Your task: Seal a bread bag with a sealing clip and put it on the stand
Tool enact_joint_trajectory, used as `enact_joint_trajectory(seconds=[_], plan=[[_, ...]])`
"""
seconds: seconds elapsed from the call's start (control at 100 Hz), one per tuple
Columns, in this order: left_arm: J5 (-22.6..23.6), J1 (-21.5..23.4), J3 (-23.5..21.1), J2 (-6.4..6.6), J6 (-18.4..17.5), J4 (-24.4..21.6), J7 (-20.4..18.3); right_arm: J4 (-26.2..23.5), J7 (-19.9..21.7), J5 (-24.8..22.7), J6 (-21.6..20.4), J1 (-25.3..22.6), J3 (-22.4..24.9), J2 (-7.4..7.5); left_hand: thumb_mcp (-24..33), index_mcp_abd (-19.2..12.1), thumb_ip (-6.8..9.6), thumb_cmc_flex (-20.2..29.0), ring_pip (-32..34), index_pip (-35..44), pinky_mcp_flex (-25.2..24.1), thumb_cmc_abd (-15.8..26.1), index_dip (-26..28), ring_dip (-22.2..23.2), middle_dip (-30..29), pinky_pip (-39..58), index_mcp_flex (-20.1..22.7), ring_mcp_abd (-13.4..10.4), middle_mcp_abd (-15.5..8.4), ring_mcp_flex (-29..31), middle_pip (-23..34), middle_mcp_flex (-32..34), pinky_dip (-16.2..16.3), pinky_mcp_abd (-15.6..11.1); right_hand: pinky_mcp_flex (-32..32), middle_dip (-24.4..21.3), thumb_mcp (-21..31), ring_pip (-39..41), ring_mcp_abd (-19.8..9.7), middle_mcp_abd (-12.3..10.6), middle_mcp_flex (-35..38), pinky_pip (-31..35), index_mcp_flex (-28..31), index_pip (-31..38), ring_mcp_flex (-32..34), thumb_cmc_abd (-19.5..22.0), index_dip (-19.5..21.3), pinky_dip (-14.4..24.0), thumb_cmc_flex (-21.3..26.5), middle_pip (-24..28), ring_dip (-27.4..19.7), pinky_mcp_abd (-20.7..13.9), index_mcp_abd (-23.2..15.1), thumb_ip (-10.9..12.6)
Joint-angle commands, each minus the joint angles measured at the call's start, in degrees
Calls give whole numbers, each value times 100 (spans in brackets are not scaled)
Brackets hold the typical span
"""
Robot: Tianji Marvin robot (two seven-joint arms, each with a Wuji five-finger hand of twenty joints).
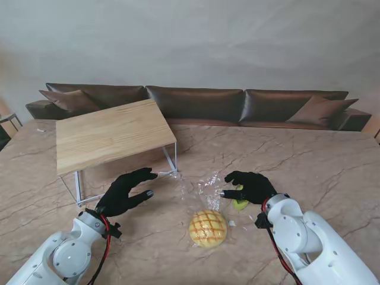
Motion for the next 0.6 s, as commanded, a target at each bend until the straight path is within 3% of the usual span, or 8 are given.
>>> enact_joint_trajectory(seconds=[0.0, 0.27, 0.41, 0.59], plan=[[-10, 65, -17, -19, -24, 14, -35, 145, 50, 71, 111, 190, -79, -49, -72, -72, 34, -151, -40, -161, -44, 225, -8, -27, -78, 59, -70, -170, 7, -26, -82, -32, 49, -109, -132, 69, -8, -71, -80, -89, -275, -140, 64, -58, -168, 65, 133, 52, -285, 112, -13, -144, -37, -90], [25, 154, -108, -22, -7, -51, 6, 811, 237, 328, 621, 865, -629, -59, -58, -111, 37, -161, -36, -135, -43, 232, 6, -26, -79, 48, -58, -188, 2, -6, -80, -17, 44, -95, -212, 210, -30, 98, 9, 88, -500, -344, -24, -74, -332, 98, 299, 115, -342, 443, 110, -129, 217, -109], [17, 154, -112, -12, 8, -66, -52, 1073, 311, 443, 677, 1108, -839, -63, -48, -112, 40, -157, -41, -111, -47, 225, 18, -27, -80, 41, -41, -167, 0, -16, -85, -27, 40, -92, -249, 278, -42, 177, 7, 8, -423, -324, 146, 86, -349, 84, 443, 168, -321, 631, 195, -111, 104, -122], [18, 143, -69, -13, 16, -66, -47, 1450, 232, 667, 684, 1449, -1167, -121, -31, -139, 45, -160, -40, -86, -47, 229, 32, -26, -79, 39, -32, -185, -3, -15, -82, -22, 40, -90, -489, 319, -71, 103, -20, -42, -508, -467, 354, 494, -734, 36, 908, 210, -221, 712, 227, -137, -173, -141]])
